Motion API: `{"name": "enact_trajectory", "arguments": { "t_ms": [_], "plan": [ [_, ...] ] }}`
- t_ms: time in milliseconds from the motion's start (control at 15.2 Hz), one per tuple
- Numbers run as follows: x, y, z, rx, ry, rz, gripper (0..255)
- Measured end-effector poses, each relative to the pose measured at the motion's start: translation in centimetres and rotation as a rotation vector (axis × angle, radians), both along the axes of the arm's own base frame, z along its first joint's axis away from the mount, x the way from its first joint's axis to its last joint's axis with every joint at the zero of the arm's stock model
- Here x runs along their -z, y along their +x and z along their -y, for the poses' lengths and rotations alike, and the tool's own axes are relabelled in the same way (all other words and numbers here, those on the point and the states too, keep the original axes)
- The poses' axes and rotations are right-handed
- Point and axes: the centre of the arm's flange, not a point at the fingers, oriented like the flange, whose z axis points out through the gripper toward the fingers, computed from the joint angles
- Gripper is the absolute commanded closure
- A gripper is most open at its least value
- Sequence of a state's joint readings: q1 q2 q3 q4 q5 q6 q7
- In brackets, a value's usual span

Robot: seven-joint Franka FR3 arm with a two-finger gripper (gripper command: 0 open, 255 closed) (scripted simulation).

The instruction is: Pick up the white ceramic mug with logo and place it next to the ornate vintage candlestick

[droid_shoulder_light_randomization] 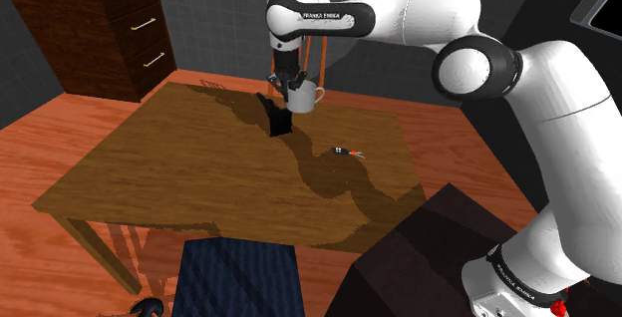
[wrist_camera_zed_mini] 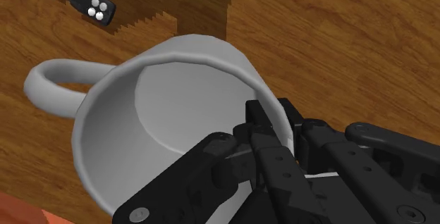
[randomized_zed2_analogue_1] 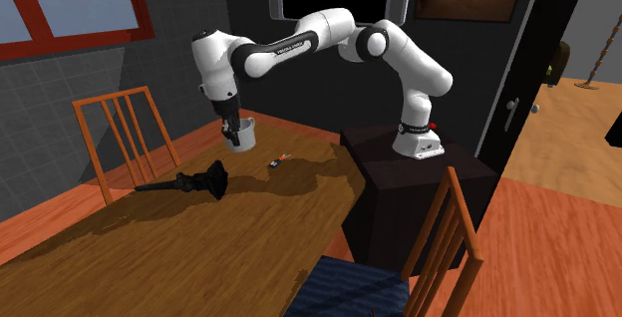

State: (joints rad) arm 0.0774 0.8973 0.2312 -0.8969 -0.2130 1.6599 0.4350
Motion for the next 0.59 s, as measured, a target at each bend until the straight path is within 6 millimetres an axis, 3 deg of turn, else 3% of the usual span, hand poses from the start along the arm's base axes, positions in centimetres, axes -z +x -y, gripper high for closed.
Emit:
{"name": "enact_trajectory", "arguments": {
  "t_ms": [594],
  "plan": [
    [4.3,0.7,0.8,-0.001,0.000,-0.001,255]
  ]
}}
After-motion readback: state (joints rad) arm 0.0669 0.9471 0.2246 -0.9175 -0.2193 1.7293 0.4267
